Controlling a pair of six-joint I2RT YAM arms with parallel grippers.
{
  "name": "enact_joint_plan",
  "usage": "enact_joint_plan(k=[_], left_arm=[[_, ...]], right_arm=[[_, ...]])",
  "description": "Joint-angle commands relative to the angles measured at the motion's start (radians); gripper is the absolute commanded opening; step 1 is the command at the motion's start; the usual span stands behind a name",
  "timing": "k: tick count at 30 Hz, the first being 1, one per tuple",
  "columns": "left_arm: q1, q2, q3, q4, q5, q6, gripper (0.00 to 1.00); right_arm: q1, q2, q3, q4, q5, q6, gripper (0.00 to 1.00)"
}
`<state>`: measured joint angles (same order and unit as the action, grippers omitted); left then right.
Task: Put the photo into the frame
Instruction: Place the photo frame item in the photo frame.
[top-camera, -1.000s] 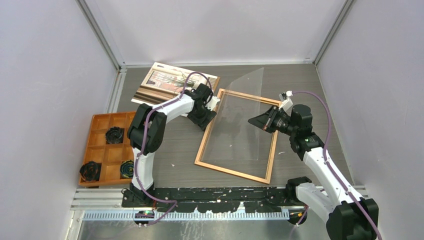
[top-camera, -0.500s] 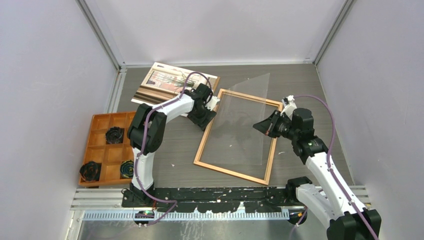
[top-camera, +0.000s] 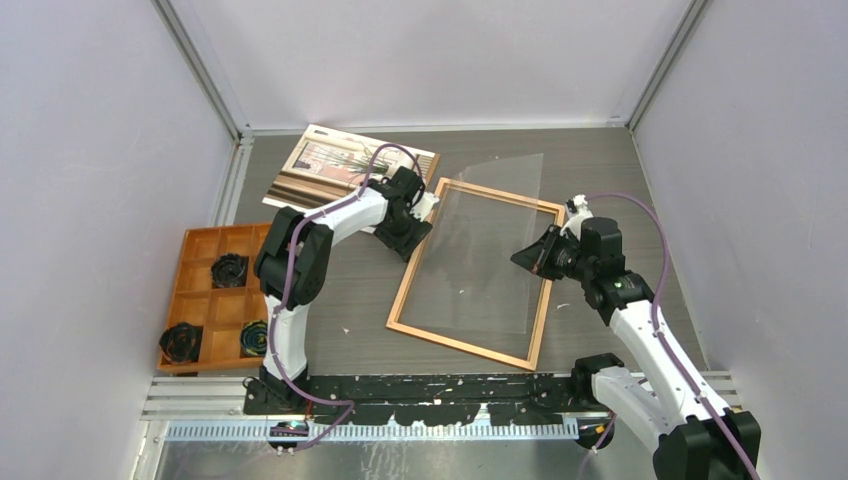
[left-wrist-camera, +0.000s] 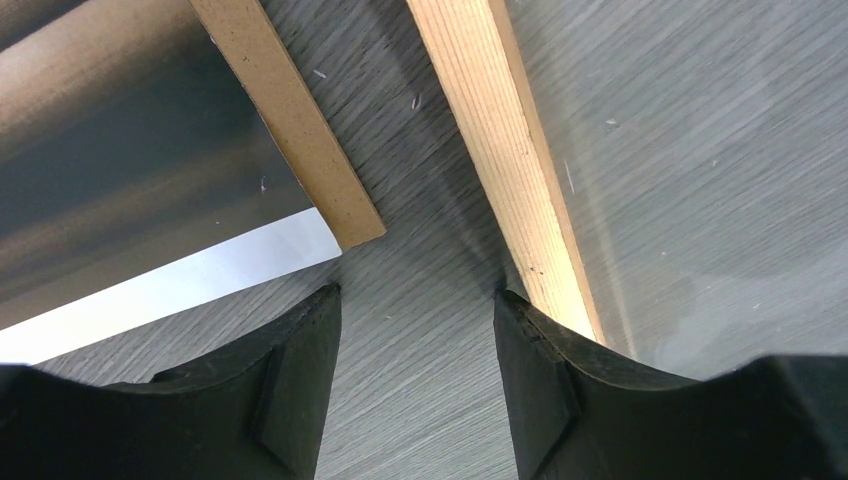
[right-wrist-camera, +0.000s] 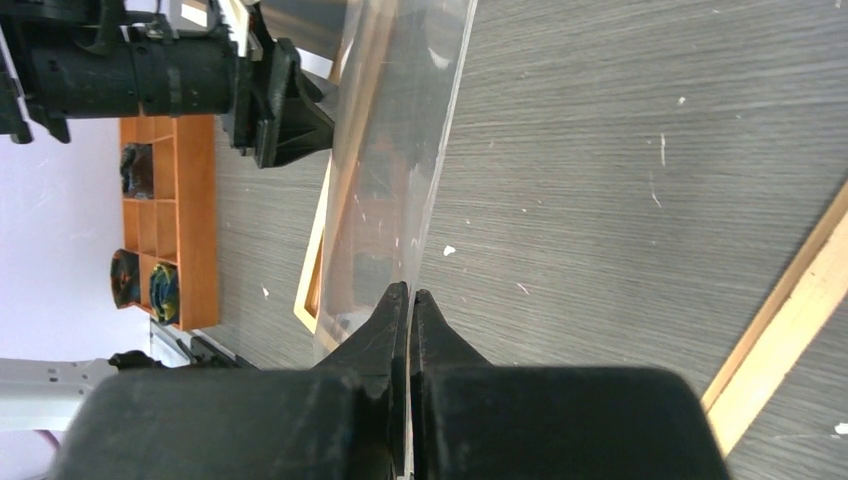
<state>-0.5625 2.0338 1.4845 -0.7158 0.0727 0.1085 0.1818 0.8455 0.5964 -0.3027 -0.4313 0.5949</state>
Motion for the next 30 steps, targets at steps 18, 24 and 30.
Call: enact_joint_plan(k=[18,24,30], left_arm=[[-0.011,0.029,-0.006,-0.045,0.066,-0.035,0.59],[-0.011,0.033,-0.006,-0.045,0.064,-0.035,0.59],[-0.012,0.034,-0.009,-0.042,0.064,-0.032,0.59]], right_arm=[[0.015,0.007,-0.025,0.013,0.004,0.004,0.08],[0.015,0.026,-0.044,0.030,0.016,0.006,0.13],[0.014,0.055,-0.041,0.016,0.062,-0.007,0.46]])
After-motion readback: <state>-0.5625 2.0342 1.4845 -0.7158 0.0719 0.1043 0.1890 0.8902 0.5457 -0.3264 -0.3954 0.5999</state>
